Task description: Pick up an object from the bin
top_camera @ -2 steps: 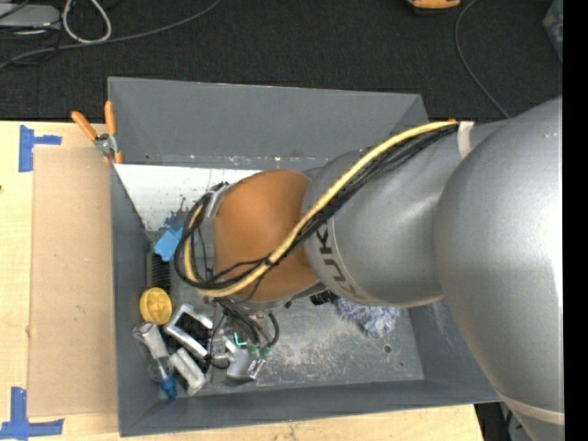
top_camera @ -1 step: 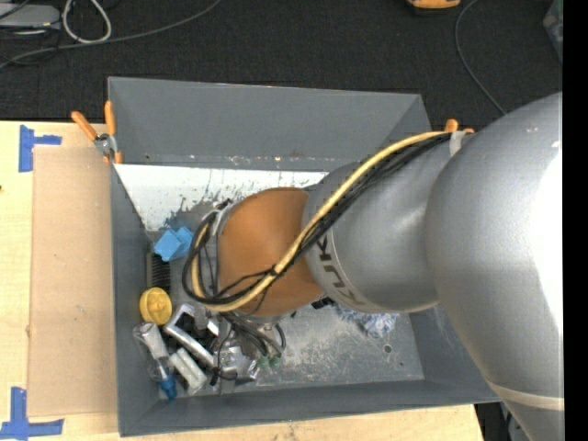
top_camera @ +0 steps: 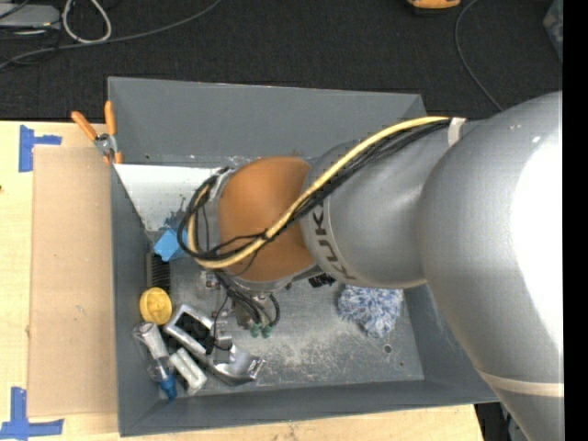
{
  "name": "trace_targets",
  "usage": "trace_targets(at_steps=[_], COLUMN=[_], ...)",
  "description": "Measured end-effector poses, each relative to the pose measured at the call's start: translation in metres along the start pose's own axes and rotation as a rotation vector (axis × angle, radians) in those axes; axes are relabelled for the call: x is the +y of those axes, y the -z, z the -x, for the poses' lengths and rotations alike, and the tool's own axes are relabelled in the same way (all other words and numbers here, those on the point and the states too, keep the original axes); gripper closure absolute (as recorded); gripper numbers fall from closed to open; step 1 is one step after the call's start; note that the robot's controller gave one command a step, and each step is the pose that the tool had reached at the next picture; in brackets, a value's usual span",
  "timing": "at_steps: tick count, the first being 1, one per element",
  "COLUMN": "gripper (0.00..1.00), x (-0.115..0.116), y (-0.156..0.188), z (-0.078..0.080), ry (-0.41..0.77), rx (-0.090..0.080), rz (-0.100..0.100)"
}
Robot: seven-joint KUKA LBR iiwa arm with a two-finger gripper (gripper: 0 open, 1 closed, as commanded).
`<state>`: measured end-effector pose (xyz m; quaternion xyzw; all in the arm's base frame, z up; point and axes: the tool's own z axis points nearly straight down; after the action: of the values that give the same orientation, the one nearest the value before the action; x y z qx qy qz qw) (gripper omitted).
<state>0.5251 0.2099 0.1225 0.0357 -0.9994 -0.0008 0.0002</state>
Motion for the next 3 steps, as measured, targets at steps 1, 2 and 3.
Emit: trace_targets(at_steps=[1, 2, 3], gripper=[1.0, 1.0, 1.0], x=[-0.031, -0.031, -0.094], y=[-0.02, -0.02, -0.012], z=[-0.036, -0.036, -0.035], ry=[0.021, 0.019, -0.003], rx=[0.002, 0.002, 0.008], rz=[0.001, 0.001, 0.002])
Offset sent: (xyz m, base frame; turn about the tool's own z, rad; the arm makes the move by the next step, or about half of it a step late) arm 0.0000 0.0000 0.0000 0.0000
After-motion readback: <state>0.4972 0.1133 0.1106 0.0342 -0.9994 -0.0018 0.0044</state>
